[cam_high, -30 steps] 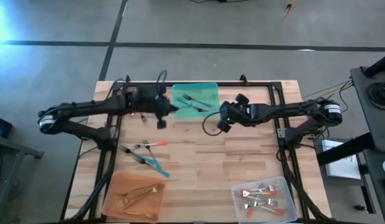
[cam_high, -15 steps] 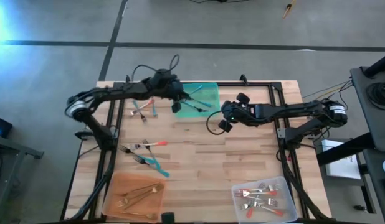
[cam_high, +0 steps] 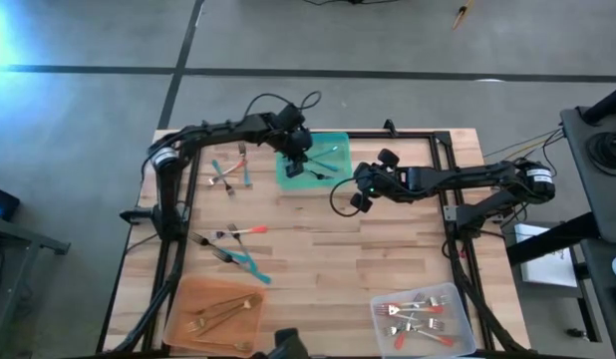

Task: Sort silverware by color (type)
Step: Put the blue fork into the blue bin, then put the orange fork into the transparent bin

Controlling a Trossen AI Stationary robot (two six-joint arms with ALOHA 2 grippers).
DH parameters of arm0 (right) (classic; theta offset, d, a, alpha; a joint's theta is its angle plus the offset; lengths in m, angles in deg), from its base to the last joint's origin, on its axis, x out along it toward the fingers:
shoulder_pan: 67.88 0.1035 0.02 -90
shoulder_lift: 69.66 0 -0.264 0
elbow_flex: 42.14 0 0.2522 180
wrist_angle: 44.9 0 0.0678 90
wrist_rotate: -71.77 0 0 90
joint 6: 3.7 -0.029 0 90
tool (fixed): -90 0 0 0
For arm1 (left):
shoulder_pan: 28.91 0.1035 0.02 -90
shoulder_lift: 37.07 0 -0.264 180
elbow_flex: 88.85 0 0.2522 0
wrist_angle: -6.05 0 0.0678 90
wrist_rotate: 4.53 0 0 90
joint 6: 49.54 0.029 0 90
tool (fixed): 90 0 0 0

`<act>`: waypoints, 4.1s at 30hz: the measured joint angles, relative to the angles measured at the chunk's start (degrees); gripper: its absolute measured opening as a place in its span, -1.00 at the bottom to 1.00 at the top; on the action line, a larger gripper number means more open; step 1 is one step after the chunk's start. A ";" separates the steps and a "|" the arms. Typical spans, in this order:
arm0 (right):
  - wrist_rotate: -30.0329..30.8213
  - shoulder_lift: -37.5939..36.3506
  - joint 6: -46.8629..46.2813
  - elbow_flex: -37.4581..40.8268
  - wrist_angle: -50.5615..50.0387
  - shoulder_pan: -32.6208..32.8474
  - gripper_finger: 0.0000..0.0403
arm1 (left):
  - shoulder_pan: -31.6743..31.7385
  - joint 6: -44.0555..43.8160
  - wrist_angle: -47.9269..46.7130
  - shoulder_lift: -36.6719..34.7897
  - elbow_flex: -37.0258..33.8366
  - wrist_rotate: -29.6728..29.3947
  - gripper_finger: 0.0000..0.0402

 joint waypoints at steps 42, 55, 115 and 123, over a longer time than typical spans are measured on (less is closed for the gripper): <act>-0.01 0.19 -0.83 4.02 -0.05 0.00 -0.55 | 0.37 -17.31 -26.57 -30.65 -25.72 -19.02 -0.60; -0.10 0.19 -1.56 4.02 4.23 0.00 -0.55 | 6.99 -20.06 -16.68 -28.84 -32.81 -29.57 -0.60; -3.15 0.19 -3.73 4.02 4.03 0.02 -0.55 | 15.98 -15.50 -34.23 -11.78 -21.61 -26.79 -1.00; -3.13 0.19 -3.74 4.09 4.05 0.02 -0.55 | 15.94 -18.71 -50.52 -11.99 -14.15 -39.79 -1.00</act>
